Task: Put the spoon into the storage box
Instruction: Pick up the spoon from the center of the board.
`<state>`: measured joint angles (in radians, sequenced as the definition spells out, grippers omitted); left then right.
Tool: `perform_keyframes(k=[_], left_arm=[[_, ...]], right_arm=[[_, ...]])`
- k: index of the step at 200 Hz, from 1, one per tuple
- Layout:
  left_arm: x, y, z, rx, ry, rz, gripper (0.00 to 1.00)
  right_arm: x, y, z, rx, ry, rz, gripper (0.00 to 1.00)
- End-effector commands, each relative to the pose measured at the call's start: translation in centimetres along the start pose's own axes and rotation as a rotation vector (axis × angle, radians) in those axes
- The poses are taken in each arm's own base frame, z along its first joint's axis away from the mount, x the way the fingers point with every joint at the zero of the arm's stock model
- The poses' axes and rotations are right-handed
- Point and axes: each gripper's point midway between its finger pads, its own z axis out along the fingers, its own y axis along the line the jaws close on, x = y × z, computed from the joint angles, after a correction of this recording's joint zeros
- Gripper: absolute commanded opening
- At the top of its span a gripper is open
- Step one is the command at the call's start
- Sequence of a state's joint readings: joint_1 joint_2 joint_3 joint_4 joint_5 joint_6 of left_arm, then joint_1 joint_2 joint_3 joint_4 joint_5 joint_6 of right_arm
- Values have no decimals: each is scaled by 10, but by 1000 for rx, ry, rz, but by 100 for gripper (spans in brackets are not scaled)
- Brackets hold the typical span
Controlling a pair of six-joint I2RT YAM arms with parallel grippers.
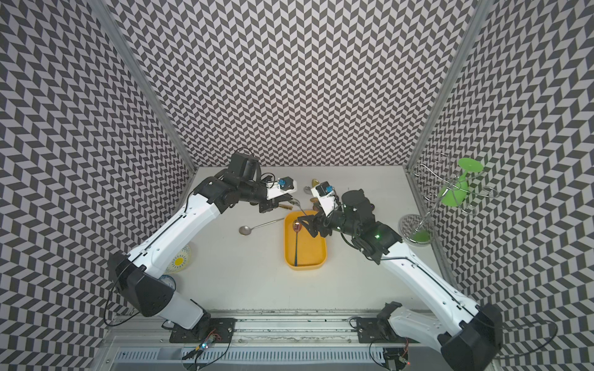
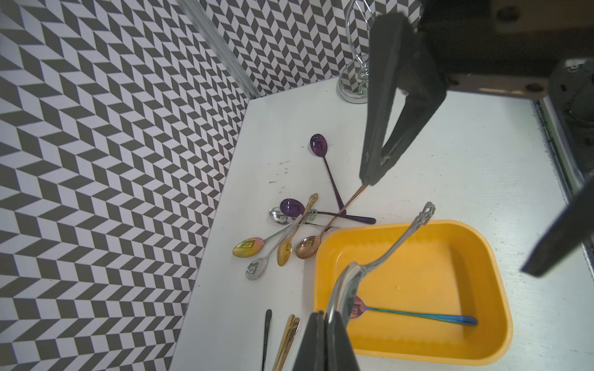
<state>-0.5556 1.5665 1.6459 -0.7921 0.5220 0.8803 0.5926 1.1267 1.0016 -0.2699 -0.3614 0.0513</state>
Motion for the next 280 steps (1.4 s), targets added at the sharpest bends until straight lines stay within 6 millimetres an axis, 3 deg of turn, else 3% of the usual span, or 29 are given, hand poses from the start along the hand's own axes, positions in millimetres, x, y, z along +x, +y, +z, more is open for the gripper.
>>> perform_keyframes(k=[1, 70, 119, 140, 145, 154, 175, 188, 192, 208, 210, 213, 215, 235, 254, 280], left_arm=[[-17, -9, -4, 45, -40, 47, 0], [-28, -16, -6, 68, -60, 65, 0], [-34, -16, -9, 66, -74, 58, 0], [-35, -17, -10, 66, -77, 50, 0], [-35, -16, -10, 64, -79, 47, 0], [-36, -14, -11, 55, -79, 36, 7], [-40, -9, -15, 26, -83, 0, 38], [-45, -7, -21, 11, -95, -17, 49], [-46, -8, -23, 9, -97, -26, 60], [-49, -6, -29, -3, -110, -62, 65], [-49, -6, -30, -3, -112, -67, 72], [-50, -5, -31, -3, -116, -76, 89], [-49, -5, -32, -2, -119, -84, 92], [-48, 2, -43, -11, -152, -152, 99], [-41, 9, -55, -29, -176, -211, 100], [-25, 21, -68, -74, -194, -305, 100]], right_arm=[[-5, 1, 5, -9, -14, 24, 81], [4, 3, 17, -48, 24, 52, 50], [12, 1, 20, -42, 37, 61, 20], [12, 0, 20, -43, 40, 65, 0], [13, 0, 20, -40, 41, 68, 0], [12, 0, 19, -39, 40, 69, 0], [15, -1, 19, -34, 43, 84, 0], [18, -1, 20, -36, 42, 97, 0], [20, -2, 20, -34, 41, 102, 0], [27, -3, 22, -35, 51, 132, 0], [28, -2, 22, -37, 53, 135, 0], [29, -3, 22, -35, 56, 140, 0], [31, -3, 23, -37, 60, 144, 0], [39, -1, 23, -46, 82, 188, 0], [49, -7, 26, -24, 101, 265, 0], [55, 1, 31, -80, 109, 356, 0]])
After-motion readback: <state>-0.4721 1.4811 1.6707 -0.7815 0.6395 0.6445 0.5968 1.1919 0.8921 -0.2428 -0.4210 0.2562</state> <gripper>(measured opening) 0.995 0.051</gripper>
